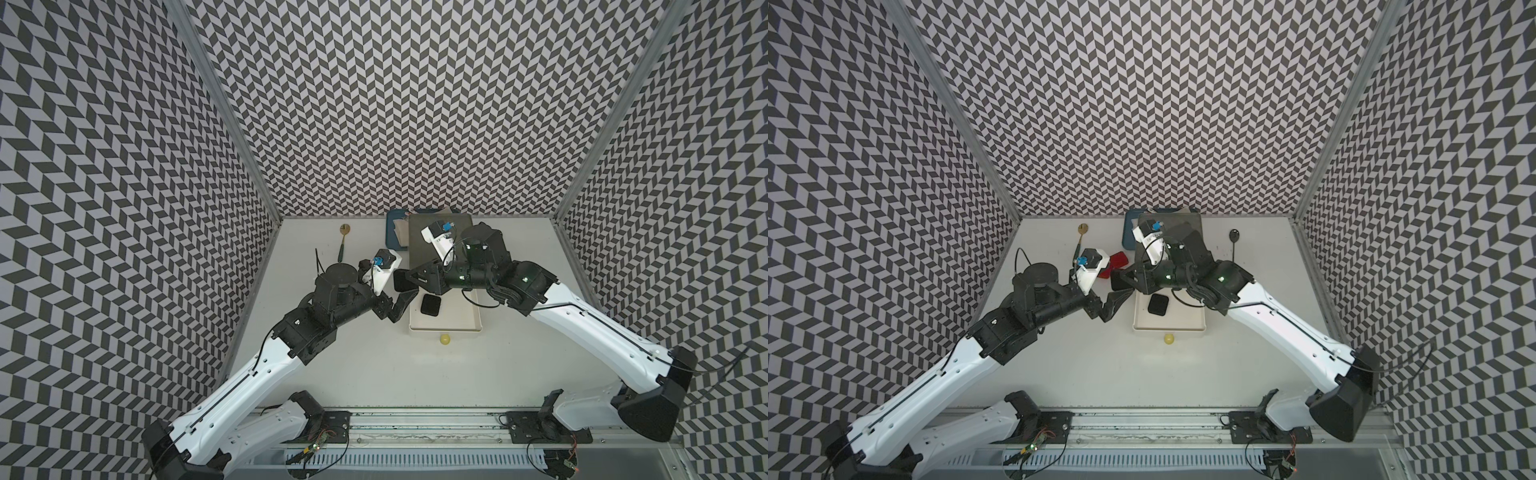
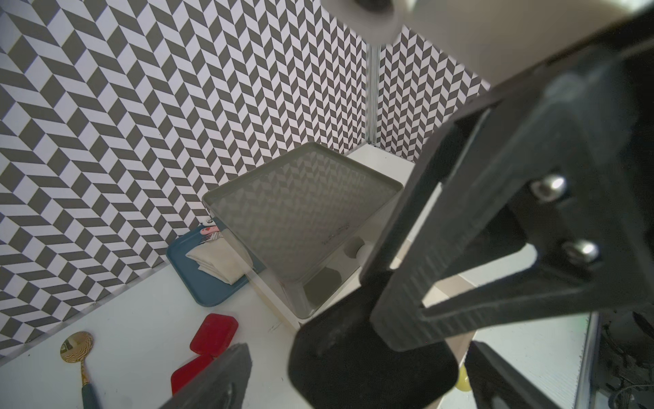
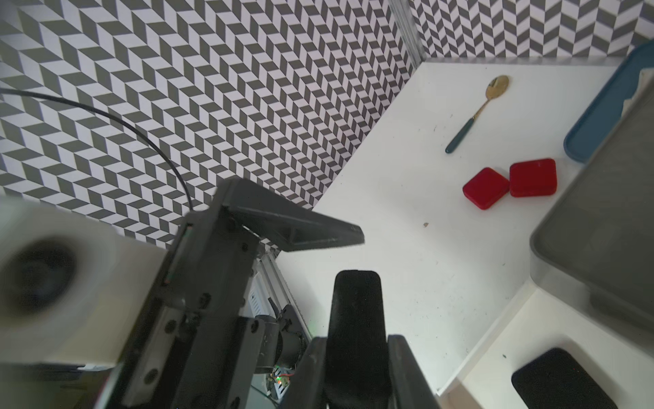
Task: Place the brooch boxes into the drawer by color
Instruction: Place the brooch box in the drawer.
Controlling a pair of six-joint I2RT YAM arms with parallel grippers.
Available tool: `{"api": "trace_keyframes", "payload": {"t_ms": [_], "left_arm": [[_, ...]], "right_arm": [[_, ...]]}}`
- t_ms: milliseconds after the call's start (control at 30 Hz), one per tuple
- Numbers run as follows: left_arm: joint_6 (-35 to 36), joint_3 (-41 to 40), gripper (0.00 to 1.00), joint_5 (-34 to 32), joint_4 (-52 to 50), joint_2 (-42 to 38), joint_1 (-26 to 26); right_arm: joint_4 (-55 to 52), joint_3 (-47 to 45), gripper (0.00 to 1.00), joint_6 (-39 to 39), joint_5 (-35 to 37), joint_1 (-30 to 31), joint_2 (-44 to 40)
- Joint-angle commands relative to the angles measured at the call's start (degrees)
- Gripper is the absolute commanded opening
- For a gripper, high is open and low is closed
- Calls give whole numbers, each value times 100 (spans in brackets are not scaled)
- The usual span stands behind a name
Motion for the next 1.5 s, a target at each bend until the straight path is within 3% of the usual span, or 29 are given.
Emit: {"api": "trace_keyframes", "payload": {"t_ms": [0,267,633,1100,1367,1467], "left_arm": [[-205,295,100,-375,18,67,-14],[-746,687,100,-661,-330,739,882],[-1025,431,100,154,-368,911,2063],[-844,299,100,57,-507,990,2151],[-830,222,100,13,-525,1069,2151],[-817,231,100,6,-524,1085,2151]], "right_arm": [[418,-481,0,250,128,-421,-719],[191,-2026,0,236,448,-845,-1689],[476,-2751,0,110,643,-1072,-1497],[833,-2905,0,-80,94,-1365,-607],[1117,-3107,0,-16,197,-1382,-533],[1063,-3136,11,-60,396,-1407,-533]]}}
